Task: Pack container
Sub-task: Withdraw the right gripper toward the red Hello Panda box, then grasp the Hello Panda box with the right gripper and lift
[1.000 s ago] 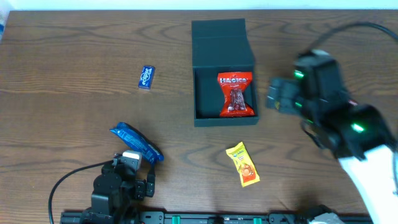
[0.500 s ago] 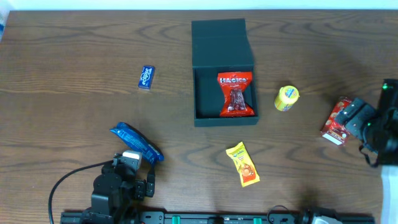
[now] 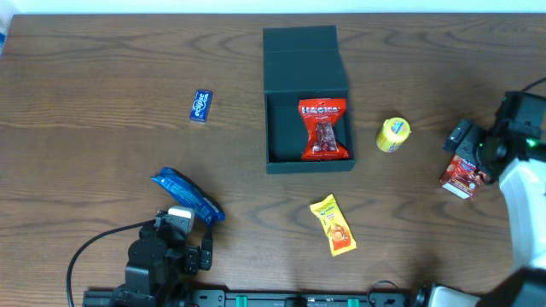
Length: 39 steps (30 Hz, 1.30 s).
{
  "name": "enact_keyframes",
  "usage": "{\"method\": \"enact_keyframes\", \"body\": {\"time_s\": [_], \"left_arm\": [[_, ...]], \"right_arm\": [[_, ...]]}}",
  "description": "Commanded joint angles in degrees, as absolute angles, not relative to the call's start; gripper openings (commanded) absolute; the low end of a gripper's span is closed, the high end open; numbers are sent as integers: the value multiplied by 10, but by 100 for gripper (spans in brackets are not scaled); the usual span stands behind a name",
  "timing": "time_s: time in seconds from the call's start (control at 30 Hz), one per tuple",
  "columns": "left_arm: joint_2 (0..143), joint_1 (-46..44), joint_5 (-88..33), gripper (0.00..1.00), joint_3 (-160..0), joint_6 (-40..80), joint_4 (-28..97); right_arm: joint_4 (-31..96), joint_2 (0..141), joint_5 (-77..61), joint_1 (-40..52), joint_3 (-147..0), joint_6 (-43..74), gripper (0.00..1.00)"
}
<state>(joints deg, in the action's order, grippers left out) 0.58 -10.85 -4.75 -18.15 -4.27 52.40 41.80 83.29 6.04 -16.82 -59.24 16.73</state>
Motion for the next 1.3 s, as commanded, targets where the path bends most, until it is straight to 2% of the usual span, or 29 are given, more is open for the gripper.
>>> {"method": "enact_keyframes", "body": {"time_s": [0.0,0.57,0.87,1.27], "left_arm": [[2,-105,-52,95,-157,-39,536],[2,-105,-52,95,-157,-39,536],[2,-105,-52,95,-157,-39,536],[2,-105,-52,95,-157,-39,536]], "right_arm": [[409,867,69,-174,-590,136,99],[288,895,35,-229,-481,140,99],[230,896,3,-240,-472,95,99],[189,947,0,-251,-471,91,99]]}}
